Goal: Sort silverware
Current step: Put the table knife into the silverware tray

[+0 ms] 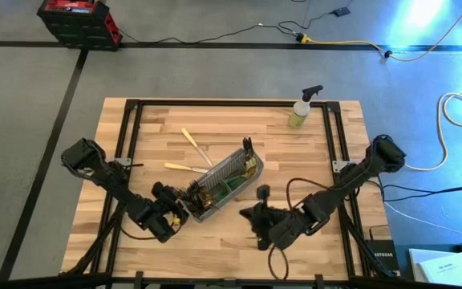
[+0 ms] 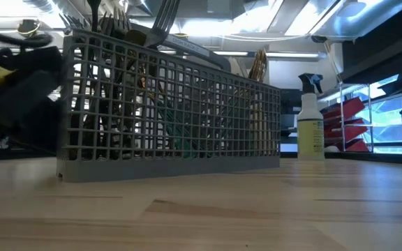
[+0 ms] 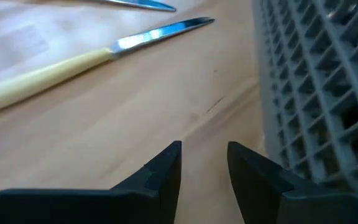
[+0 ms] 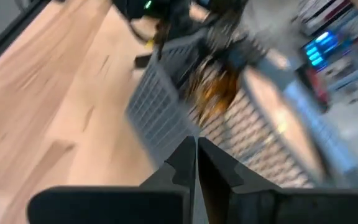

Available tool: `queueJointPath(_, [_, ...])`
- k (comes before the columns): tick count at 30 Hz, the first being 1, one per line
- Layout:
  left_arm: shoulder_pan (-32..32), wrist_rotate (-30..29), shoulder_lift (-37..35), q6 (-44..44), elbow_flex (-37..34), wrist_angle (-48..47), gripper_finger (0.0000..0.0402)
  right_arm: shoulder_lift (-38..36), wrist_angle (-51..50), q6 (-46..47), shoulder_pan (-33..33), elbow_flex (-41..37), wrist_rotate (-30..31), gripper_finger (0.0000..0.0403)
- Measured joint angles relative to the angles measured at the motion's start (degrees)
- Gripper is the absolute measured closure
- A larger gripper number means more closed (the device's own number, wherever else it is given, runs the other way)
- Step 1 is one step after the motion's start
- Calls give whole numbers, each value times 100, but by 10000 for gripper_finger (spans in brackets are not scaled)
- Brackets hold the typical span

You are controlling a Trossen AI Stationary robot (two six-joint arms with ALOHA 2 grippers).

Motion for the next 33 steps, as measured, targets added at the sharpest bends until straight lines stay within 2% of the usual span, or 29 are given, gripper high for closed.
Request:
queueJointPath(4, [171, -18, 251, 936, -2, 1280, 286, -236, -66, 1003, 137, -869, -403, 403])
queueJointPath(11, [560, 30, 761, 3040, 2, 4009, 286, -298, -505, 3209, 335, -2140, -378, 403])
queueJointPath(14, [812, 193, 925, 3710, 43, 4762, 286, -300, -7, 3471, 351, -2484, -354, 403])
queueJointPath(18, [1139, 564, 1035, 4223, 173, 5189, 286, -308, 503, 3262, 336, -2561, -498, 403])
queueJointPath(23, [1383, 1046, 1060, 4793, 317, 5291, 286, -309, 549, 3050, 336, -2478, -578, 403])
queueJointPath(25, [1387, 1027, 1050, 4817, 317, 5143, 286, -311, 439, 3002, 340, -2424, -691, 403])
queueJointPath(29, [1387, 788, 767, 4754, 317, 4084, 286, -315, 202, 2955, 340, -2279, -1144, 403])
queueJointPath(33, [1387, 752, 76, 4991, 317, 2737, 286, -315, 191, 2894, 340, -2276, -1451, 403])
